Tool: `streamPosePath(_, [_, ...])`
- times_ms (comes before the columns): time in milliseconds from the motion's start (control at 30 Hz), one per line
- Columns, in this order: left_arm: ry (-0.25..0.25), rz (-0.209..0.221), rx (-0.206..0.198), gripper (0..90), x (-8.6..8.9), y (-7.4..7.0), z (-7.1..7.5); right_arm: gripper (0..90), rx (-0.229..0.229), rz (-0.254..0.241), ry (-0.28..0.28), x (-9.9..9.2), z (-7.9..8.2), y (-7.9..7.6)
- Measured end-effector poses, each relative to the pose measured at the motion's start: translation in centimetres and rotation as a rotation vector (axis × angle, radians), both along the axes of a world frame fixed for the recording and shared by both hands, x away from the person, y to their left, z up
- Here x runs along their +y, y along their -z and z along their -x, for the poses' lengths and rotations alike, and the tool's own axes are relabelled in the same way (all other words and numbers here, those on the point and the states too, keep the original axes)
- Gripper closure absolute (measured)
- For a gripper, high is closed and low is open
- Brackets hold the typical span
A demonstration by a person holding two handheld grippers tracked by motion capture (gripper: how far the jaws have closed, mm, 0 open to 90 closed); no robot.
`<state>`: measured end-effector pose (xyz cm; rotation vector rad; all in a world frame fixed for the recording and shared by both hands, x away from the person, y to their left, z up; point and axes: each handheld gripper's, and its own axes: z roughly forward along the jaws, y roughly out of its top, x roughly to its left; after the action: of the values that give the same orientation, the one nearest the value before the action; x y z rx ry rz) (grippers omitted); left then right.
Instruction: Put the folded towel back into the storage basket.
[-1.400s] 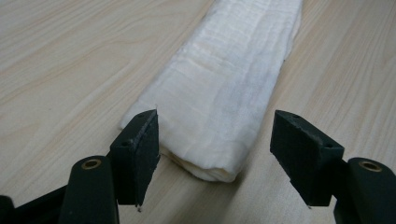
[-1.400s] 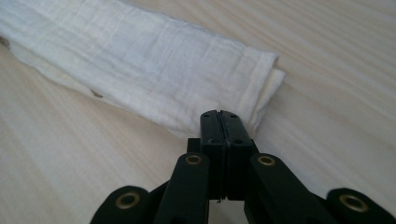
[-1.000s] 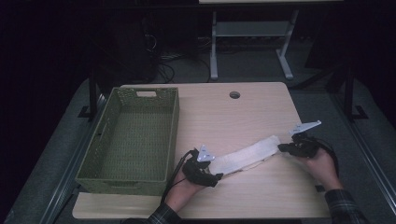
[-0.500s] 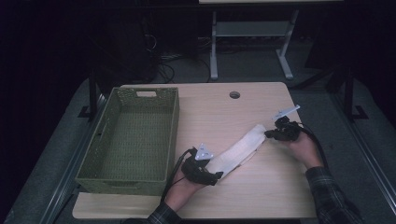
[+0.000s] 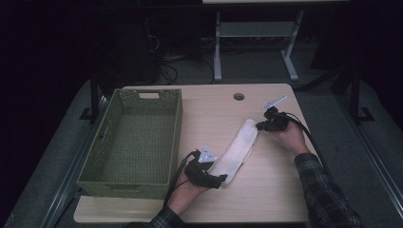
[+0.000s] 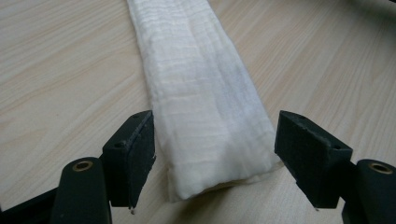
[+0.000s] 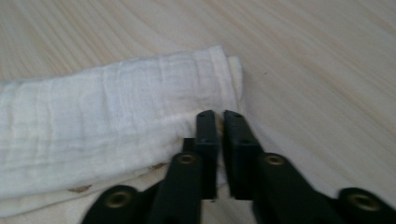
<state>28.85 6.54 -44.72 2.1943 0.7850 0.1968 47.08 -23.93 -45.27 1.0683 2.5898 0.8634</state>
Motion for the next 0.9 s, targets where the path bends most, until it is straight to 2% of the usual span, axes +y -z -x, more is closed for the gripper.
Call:
streamPosePath(167, [-0.014, 0.004, -0.002, 34.1, 0.1, -0.2, -0.2, 63.4, -0.048, -0.081, 0.043, -1.2, 1.4, -1.2])
streamPosePath(300, [-0.019, -0.001, -0.025, 48.6, 0.0, -0.3, -0.6, 54.1, -0.071, -0.138, 0.058, -2.6, 3.3, -1.6])
streamPosePath(367, [-0.027, -0.015, -0.029, 59.5, -0.4, -0.5, -1.0, 48.9, -0.071, -0.145, 0.058, -3.2, 4.3, -1.6])
streamPosePath(467, [-0.039, -0.036, -0.028, 76.5, -0.7, -0.6, -1.6, 42.7, -0.063, -0.129, 0.046, -3.6, 5.6, -1.5])
streamPosePath(567, [-0.048, -0.097, -0.037, 86.3, -1.2, -0.5, -2.4, 38.4, -0.063, -0.116, 0.030, -3.9, 6.7, -1.5])
streamPosePath(633, [-0.051, -0.139, -0.039, 88.7, -1.4, -0.1, -3.0, 36.8, -0.068, -0.108, 0.022, -4.1, 7.5, -1.3])
streamPosePath(667, [-0.055, -0.137, -0.027, 89.2, -1.6, 0.2, -3.1, 36.6, -0.065, -0.111, 0.019, -4.3, 7.8, -1.3])
streamPosePath(767, [-0.024, -0.168, -0.009, 89.2, -1.9, 0.9, -3.1, 35.4, -0.065, -0.118, 0.020, -4.7, 8.3, -1.2])
streamPosePath(900, [0.007, -0.160, 0.002, 89.3, -2.4, 1.0, -2.7, 34.6, -0.070, -0.136, 0.031, -5.0, 8.2, -1.1])
